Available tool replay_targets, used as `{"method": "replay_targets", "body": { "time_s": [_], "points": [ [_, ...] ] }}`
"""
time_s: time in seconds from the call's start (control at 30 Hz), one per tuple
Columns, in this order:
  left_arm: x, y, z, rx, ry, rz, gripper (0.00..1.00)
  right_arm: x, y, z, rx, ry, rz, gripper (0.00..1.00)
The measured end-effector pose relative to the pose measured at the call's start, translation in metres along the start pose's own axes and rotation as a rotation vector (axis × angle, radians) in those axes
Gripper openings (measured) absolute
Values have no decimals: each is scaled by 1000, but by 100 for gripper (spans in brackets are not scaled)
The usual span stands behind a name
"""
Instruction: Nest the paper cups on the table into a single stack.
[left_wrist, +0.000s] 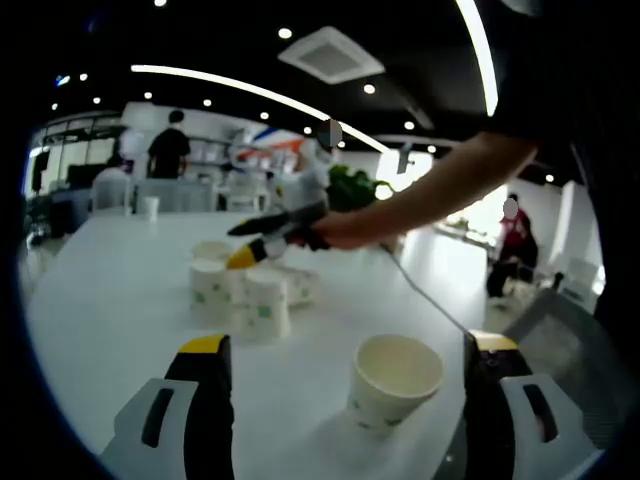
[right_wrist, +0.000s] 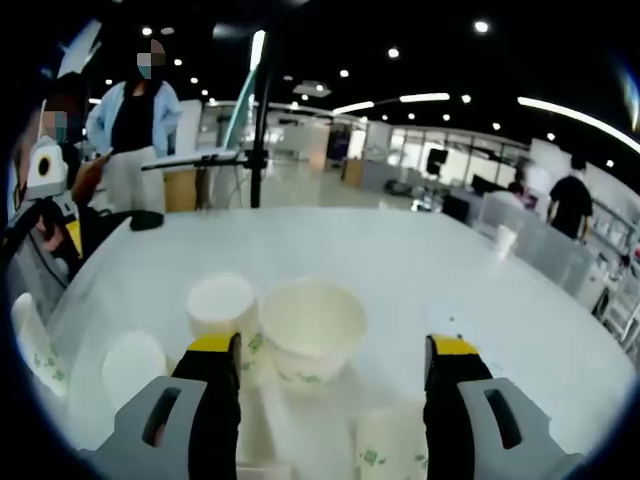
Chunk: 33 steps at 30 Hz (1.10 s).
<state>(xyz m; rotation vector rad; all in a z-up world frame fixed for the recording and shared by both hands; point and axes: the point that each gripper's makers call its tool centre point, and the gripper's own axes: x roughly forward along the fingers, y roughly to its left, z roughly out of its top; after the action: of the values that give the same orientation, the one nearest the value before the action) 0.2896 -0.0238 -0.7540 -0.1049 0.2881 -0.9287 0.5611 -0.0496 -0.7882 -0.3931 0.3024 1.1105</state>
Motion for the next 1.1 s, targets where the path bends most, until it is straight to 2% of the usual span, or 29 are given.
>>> {"method": "replay_targets", "body": {
  "time_s": [0.57,1.1],
  "points": [
    [1,2,-4,-10,15,-4,94,15,0,-3,-1,20,52,67],
    [2,4,-5,-10,15,-1,94,22,9,-6,24,34,106,51]
  ]
}}
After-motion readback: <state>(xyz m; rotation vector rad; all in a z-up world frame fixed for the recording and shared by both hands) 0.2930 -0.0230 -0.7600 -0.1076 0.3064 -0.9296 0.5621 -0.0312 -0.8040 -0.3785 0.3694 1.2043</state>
